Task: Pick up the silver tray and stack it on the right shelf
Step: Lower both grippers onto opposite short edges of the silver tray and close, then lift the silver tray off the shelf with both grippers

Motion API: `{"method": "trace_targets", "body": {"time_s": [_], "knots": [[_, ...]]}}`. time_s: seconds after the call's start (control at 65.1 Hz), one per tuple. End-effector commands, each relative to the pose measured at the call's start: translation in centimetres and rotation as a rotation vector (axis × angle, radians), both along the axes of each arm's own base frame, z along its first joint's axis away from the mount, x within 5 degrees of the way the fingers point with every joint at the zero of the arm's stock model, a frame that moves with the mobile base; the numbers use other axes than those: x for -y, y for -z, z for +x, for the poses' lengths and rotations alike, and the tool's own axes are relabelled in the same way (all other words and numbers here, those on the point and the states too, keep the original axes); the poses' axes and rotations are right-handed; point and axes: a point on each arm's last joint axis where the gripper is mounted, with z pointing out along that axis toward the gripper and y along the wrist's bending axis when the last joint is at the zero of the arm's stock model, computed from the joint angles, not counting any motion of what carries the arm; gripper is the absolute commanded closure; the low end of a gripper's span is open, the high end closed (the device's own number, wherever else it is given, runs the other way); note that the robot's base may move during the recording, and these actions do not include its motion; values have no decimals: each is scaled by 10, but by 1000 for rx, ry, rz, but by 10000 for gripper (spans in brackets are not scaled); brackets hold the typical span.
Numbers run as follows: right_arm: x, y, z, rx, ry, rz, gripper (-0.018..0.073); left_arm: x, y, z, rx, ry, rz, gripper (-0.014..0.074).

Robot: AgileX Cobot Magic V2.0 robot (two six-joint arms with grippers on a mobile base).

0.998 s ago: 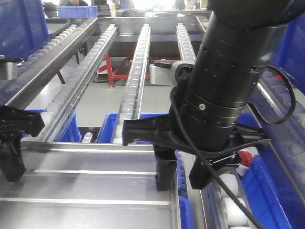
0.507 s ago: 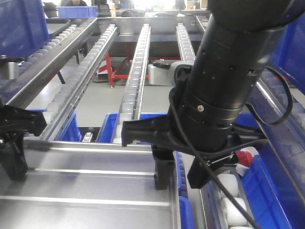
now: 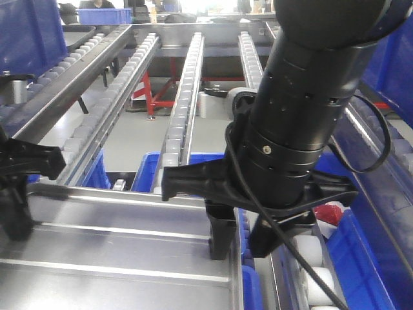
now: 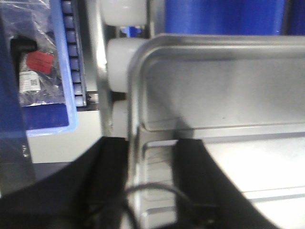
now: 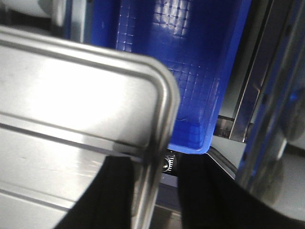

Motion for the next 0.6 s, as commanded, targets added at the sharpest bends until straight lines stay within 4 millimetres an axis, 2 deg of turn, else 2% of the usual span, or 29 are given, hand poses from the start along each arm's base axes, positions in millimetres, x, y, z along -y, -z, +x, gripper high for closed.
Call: {"method": "trace_targets", "body": {"time_s": [0.0, 0.046, 0.077, 0.138, 0.23, 0.338, 0.583], "knots": [[-3, -14, 4, 56, -12, 33, 380, 3, -13, 3, 59, 0, -32, 628], [-2, -14, 3, 52, -12, 30, 470, 3, -13, 3, 59, 0, -32, 696], [-2, -14, 3, 49, -12, 26, 523, 3, -13, 3, 59, 0, -32, 702], [-1, -15, 3, 49, -12, 26, 494, 3, -13, 3, 60, 2, -30, 688], [-1, -20, 2, 58, -12, 35, 501, 4, -16, 5, 59, 1, -29, 689], [0, -35, 2, 96, -18, 56, 501, 4, -24, 5, 69, 1, -33, 689], [8, -89, 3, 222, -67, 23, 501, -1, -73, -6, 203, -17, -116, 689]]}}
